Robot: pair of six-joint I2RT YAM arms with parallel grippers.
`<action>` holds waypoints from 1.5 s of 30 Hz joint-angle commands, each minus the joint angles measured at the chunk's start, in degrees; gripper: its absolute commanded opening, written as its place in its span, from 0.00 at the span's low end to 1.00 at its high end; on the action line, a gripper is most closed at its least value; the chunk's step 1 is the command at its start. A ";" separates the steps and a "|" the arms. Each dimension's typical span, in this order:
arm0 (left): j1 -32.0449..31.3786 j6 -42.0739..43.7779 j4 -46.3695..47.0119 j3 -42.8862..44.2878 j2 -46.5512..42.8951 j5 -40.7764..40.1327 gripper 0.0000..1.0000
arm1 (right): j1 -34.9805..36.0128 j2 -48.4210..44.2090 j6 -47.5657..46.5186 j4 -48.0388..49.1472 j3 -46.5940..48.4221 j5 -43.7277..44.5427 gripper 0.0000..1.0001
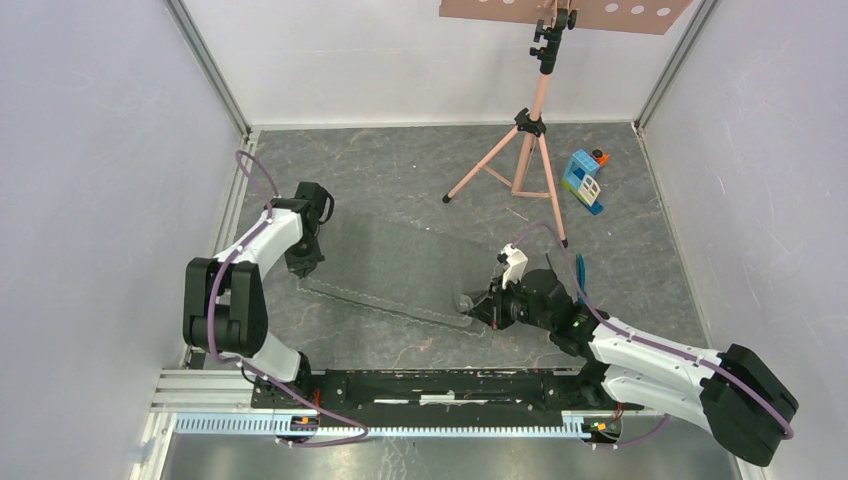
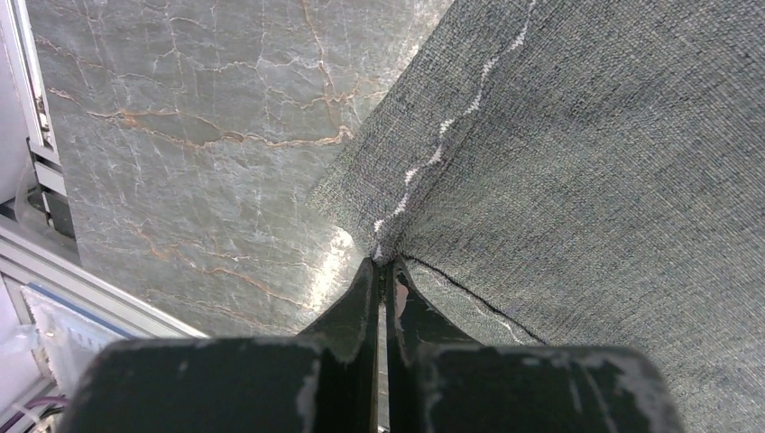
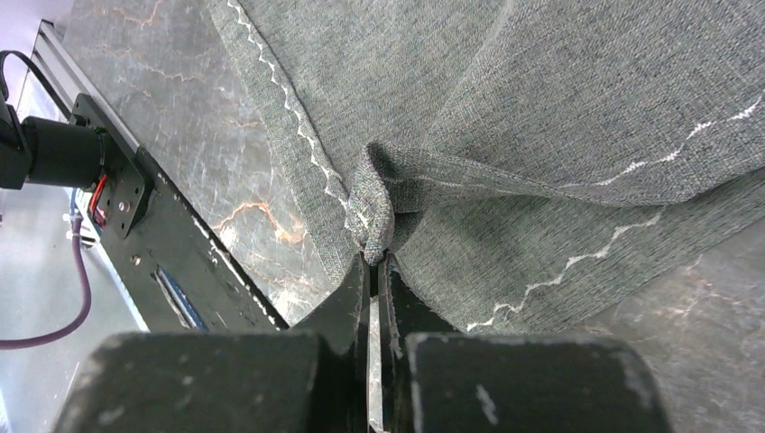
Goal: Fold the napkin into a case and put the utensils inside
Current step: Fold and flatten the napkin at the center of the board.
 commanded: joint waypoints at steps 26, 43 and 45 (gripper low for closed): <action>0.37 -5.34 -2.95 -0.19 3.63 -5.52 0.02 | 6.53 0.81 4.32 3.62 -3.43 5.27 0.00; 0.37 -5.18 -1.76 2.41 6.48 -3.75 0.02 | 6.57 1.77 4.12 4.67 -5.05 8.04 0.00; 0.42 -5.25 -1.75 2.56 7.02 -3.76 0.02 | 6.53 2.22 4.07 5.19 -5.21 8.09 0.00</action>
